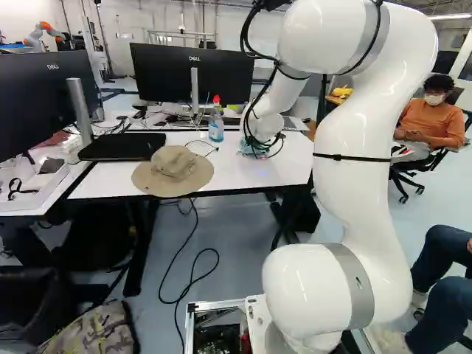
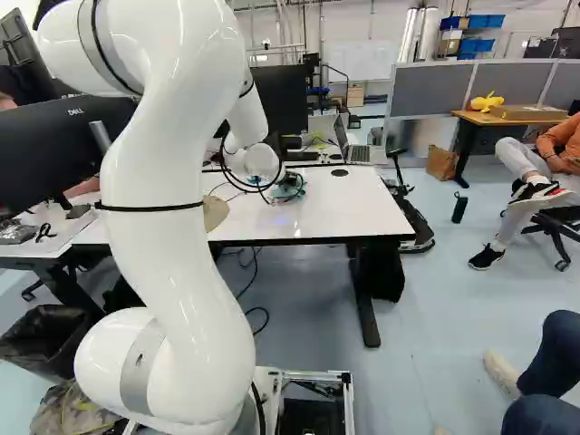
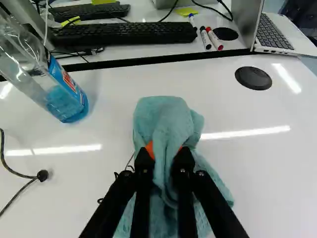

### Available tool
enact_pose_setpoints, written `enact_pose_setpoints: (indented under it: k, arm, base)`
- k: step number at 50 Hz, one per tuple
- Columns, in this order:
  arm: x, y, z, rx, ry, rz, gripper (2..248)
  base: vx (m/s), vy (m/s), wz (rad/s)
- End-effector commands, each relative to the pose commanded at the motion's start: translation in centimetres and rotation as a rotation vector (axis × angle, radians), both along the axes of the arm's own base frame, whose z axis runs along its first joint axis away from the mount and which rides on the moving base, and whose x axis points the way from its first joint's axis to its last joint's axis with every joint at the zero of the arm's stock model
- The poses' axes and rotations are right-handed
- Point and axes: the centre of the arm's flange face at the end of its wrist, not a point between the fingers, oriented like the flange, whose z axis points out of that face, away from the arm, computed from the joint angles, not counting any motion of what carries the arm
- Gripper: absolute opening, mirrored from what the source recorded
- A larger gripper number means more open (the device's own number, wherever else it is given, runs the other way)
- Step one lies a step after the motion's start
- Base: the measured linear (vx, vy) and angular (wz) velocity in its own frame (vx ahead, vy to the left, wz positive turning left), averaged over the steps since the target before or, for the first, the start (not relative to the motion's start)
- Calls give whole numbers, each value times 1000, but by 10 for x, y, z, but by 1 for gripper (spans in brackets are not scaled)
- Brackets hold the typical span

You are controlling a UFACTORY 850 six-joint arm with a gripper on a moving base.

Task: Clean the table with the green towel

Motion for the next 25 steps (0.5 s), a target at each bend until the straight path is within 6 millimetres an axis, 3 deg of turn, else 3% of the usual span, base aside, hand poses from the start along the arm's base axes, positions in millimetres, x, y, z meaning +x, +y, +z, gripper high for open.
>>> enact_pose_setpoints:
  k: [25]
  arm:
    - [-1, 0, -1, 1, 10, 0, 54]
  base:
    - [0, 0, 0]
